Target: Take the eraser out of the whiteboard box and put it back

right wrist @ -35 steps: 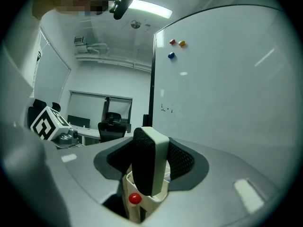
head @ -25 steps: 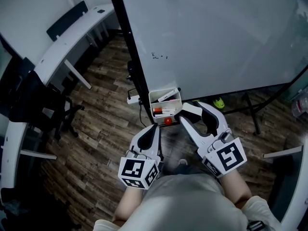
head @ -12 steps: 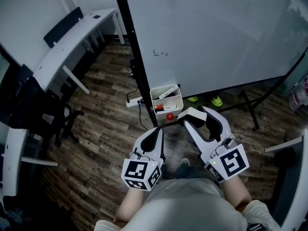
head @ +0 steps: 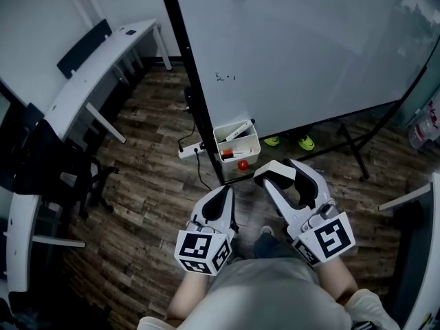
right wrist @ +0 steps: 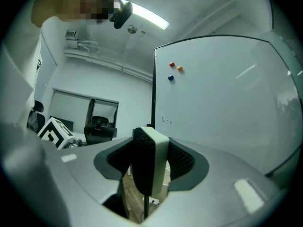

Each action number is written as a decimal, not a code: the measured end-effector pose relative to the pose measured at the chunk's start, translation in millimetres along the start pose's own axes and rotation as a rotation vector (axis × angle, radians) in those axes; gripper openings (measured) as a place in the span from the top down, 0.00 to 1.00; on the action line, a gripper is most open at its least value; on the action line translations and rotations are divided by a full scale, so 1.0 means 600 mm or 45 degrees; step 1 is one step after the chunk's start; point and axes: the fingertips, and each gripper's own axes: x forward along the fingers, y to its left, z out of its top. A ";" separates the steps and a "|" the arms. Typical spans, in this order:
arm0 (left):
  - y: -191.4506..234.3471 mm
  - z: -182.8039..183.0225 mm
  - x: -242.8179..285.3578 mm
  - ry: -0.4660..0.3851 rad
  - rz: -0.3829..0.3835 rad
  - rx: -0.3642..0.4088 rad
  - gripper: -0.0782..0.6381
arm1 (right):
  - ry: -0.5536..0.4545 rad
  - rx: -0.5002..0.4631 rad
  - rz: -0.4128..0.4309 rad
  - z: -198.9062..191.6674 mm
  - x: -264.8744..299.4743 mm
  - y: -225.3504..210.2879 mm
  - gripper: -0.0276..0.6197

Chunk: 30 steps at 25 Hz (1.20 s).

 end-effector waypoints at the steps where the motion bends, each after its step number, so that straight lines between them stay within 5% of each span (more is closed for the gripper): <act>1: 0.000 0.000 -0.001 -0.002 0.001 0.002 0.89 | -0.001 0.003 -0.003 0.000 -0.001 0.001 0.62; 30: 0.033 0.016 0.020 -0.052 0.078 -0.028 0.89 | 0.014 -0.001 0.111 -0.017 0.061 -0.015 0.62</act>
